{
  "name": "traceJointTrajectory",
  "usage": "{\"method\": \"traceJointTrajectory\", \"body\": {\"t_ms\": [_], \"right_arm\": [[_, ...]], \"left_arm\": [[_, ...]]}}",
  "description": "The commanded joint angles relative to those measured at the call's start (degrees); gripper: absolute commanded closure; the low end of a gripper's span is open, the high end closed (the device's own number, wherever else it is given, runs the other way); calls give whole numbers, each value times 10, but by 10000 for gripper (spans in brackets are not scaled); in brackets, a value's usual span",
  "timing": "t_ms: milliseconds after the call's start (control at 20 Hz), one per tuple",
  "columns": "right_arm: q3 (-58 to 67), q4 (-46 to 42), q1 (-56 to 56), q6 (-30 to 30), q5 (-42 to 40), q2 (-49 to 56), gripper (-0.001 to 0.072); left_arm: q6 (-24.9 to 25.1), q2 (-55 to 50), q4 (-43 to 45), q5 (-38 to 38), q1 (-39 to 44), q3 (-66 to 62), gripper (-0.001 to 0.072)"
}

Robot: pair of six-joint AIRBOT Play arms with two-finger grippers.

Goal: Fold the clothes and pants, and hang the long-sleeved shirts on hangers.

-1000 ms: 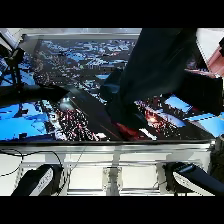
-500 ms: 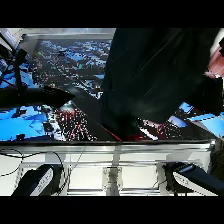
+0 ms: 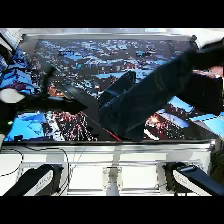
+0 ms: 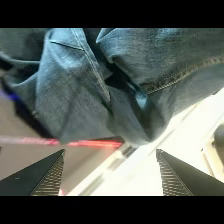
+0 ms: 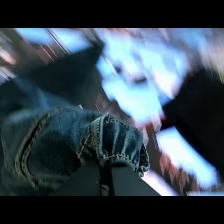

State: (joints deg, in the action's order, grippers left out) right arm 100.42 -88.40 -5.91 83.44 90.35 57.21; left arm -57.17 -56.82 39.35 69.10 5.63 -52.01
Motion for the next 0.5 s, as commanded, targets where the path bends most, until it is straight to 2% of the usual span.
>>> {"method": "traceJointTrajectory", "body": {"t_ms": [0,250,350,450], "right_arm": [[-195,-35,75,30,6,-88,681],[-485,-33,159,30,-72,-180,680],[-540,-32,161,28,-87,-188,680],[-558,-29,161,26,-109,-188,680]], "left_arm": [[12,-68,28,-122,111,4,96],[-1,-152,57,-298,231,3,96],[-5,-175,57,-379,259,-1,96],[-9,-202,92,-407,282,-27,96]]}}
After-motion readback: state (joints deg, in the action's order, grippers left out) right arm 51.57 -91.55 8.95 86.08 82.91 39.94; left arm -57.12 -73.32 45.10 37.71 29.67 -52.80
